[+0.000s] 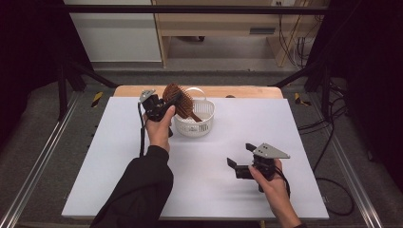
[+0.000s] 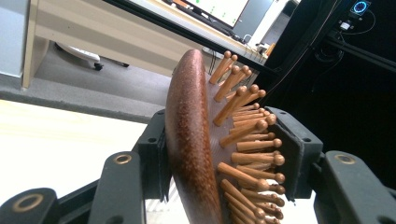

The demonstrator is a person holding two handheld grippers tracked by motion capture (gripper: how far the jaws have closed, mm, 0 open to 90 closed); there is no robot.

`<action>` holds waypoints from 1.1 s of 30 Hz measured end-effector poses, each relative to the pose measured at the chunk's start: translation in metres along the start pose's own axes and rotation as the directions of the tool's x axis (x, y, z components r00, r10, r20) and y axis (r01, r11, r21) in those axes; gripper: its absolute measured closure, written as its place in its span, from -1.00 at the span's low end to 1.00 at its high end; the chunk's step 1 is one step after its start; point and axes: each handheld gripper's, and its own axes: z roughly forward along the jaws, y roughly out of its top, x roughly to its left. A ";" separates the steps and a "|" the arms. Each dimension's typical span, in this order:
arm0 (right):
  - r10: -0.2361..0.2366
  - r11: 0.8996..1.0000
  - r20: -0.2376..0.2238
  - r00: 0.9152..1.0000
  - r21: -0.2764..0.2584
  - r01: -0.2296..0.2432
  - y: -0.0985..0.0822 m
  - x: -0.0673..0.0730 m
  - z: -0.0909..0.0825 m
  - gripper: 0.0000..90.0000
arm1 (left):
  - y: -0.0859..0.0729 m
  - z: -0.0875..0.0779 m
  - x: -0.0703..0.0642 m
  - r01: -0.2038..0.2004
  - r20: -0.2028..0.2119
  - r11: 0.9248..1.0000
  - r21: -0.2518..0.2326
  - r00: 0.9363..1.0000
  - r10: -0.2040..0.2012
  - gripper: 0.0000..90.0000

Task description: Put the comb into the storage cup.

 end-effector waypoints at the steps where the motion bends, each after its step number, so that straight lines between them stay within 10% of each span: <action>1: -0.001 1.000 0.000 1.000 0.001 0.001 0.000 0.000 0.000 -0.85 | 0.000 0.000 0.000 0.001 -0.001 1.000 -0.002 1.000 -0.001 0.01; 33: -0.002 1.000 -0.006 1.000 0.006 0.002 0.000 0.001 0.001 -0.85 | -0.004 -0.004 0.012 0.043 -0.022 0.999 0.001 0.999 -0.043 -0.01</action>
